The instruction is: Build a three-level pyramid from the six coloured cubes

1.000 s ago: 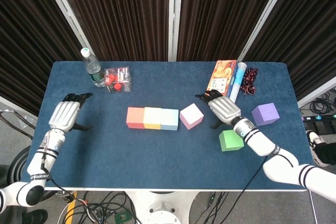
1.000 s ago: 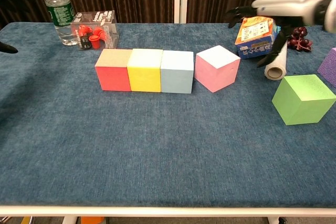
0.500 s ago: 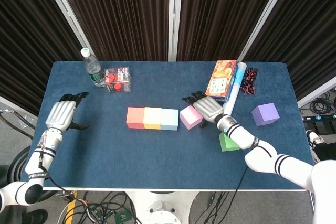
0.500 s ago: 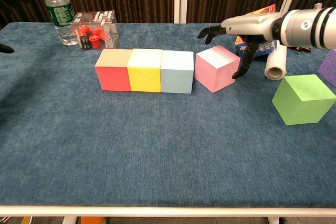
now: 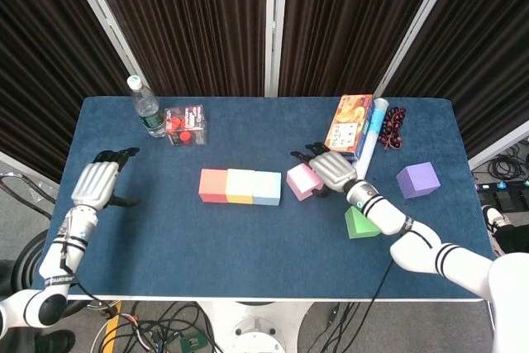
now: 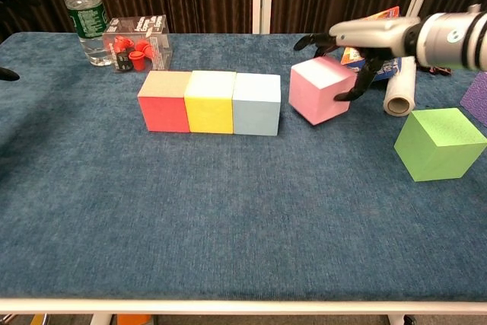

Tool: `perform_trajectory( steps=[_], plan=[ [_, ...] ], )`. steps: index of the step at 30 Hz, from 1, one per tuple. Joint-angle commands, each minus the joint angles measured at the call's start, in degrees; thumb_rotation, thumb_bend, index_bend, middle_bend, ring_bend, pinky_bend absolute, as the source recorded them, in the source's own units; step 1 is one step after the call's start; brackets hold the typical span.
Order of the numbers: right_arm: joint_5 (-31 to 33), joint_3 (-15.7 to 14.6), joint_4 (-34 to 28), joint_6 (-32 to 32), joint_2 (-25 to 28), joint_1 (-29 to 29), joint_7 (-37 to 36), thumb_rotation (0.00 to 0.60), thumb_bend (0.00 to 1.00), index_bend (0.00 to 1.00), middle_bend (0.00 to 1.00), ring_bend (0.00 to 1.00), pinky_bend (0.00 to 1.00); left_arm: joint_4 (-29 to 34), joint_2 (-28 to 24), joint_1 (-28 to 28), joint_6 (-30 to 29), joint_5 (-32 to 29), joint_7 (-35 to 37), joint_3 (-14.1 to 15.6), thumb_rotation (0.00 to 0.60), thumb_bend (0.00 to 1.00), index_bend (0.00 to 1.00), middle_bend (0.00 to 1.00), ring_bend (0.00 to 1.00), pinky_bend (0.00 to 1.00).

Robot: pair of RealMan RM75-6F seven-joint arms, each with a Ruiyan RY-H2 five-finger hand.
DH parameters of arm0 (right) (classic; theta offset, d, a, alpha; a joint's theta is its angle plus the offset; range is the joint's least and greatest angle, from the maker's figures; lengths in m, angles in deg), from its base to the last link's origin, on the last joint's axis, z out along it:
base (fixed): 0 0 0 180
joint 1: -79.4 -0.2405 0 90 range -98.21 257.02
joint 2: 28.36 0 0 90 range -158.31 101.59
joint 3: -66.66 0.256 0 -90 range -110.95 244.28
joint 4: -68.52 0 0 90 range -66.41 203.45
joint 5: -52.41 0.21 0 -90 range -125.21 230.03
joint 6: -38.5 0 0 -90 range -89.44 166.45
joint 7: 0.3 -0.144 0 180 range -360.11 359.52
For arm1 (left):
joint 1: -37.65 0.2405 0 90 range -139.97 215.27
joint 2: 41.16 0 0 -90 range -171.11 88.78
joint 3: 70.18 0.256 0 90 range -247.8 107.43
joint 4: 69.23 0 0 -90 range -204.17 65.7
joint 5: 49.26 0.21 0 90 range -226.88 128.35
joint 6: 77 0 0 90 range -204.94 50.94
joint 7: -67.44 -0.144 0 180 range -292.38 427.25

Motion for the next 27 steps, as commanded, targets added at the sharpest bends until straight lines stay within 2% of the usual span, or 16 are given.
perform_trajectory(
  steps=[1,7,12,19,27],
  plan=[
    [0.54,0.34,-4.85,3.19,4.32,2.06,0.26,0.6,0.29,0.0,0.36,0.03,0.0,0.27,-0.29,0.32,-0.31,0.47,0.25,-0.24,0.6,0.04,0.14,0.18,0.17,0.12],
    [4.53,2.5,-14.42,6.1,10.73,4.3,1.53,0.6,0.29,0.0,0.39,0.06,0.0,1.26,-0.88,1.22,-1.31,1.62,-0.45,-0.07,0.6,0.04,0.14,0.18,0.17,0.12],
    [9.93,4.37,-20.93,5.04,12.16,3.69,4.72,0.6,0.29,0.0,0.4,0.06,0.0,1.31,-1.02,1.3,-1.48,1.56,-0.97,-0.63,0.6,0.04,0.14,0.18,0.17,0.12],
    [24.62,7.01,-25.98,5.51,7.97,-0.03,15.8,0.6,0.29,0.0,0.39,0.06,0.0,-1.23,2.04,2.04,-6.52,4.53,-7.34,0.14,0.6,0.04,0.14,0.18,0.17,0.12],
    [42.06,7.97,-27.16,9.69,1.92,-7.81,30.4,0.6,0.29,0.0,0.39,0.06,0.0,-0.13,1.49,2.81,-5.33,5.65,-6.57,0.93,0.6,0.04,0.14,0.18,0.17,0.12]
  ],
)
